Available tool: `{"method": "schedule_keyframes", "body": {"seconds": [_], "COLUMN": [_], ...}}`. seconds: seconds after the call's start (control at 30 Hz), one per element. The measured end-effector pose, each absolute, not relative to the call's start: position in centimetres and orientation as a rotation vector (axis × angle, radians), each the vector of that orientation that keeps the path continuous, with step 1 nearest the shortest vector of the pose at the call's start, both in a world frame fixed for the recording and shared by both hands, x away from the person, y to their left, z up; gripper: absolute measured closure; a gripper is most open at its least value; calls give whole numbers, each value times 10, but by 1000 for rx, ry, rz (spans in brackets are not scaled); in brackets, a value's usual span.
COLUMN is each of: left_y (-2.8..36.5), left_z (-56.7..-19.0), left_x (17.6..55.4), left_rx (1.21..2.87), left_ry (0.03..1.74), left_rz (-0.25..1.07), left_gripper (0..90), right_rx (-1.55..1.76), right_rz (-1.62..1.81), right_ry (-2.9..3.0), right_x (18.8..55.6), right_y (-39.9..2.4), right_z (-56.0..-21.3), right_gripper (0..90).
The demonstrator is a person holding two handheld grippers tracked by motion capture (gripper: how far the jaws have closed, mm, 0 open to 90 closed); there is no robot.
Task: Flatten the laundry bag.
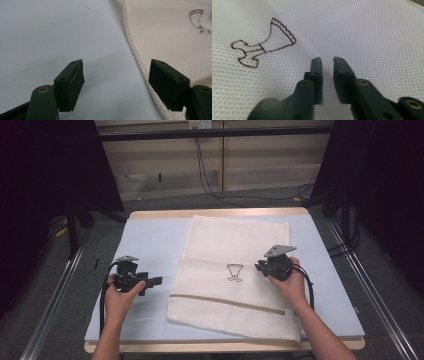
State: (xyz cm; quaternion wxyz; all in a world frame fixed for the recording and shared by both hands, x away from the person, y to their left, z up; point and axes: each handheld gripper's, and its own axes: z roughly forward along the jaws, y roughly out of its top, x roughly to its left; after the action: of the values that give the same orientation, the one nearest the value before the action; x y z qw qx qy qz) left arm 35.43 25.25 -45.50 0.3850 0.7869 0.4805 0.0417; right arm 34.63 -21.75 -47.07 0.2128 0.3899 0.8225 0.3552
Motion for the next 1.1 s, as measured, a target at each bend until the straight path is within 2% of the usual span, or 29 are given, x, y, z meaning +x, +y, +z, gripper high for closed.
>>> {"method": "schedule_keyframes", "body": {"seconds": [0.03, 0.07, 0.13, 0.37, 0.4, 0.63, 0.7, 0.8, 0.83, 0.93, 1.1], "left_y": [252, 247, 241, 221, 217, 202, 199, 193, 190, 187, 183], "left_z": [-455, -457, -459, -464, -465, -471, -472, -473, -472, -471, -471], "left_x": [354, 355, 356, 360, 361, 365, 367, 368, 368, 369, 366], "left_rx": [2005, 2019, 2043, 2080, 2096, 2098, 2095, 2138, 2166, 2201, 2178], "left_ry": [1224, 1209, 1184, 1136, 1129, 1107, 1111, 1105, 1116, 1115, 1166], "left_rz": [106, 105, 106, 94, 93, 162, 131, 144, 163, 189, 235], "left_gripper": [297, 298, 316, 323, 317, 355, 358, 412, 412, 492, 561], "right_rx": [1083, 1137, 1169, 1257, 1272, 1329, 1353, 1372, 1376, 1392, 1503], "right_rz": [986, 995, 990, 997, 997, 976, 946, 918, 917, 941, 929], "right_ry": [2283, 2258, 2252, 2169, 2148, 2082, 2087, 2070, 2060, 2029, 2009], "right_x": [346, 342, 338, 323, 321, 315, 312, 308, 307, 300, 297], "right_y": [-218, -219, -222, -236, -241, -253, -258, -265, -266, -274, -281], "right_z": [-471, -470, -468, -460, -457, -458, -460, -464, -464, -463, -467], "right_gripper": [726, 598, 524, 457, 416, 422, 426, 437, 458, 573, 573]}}
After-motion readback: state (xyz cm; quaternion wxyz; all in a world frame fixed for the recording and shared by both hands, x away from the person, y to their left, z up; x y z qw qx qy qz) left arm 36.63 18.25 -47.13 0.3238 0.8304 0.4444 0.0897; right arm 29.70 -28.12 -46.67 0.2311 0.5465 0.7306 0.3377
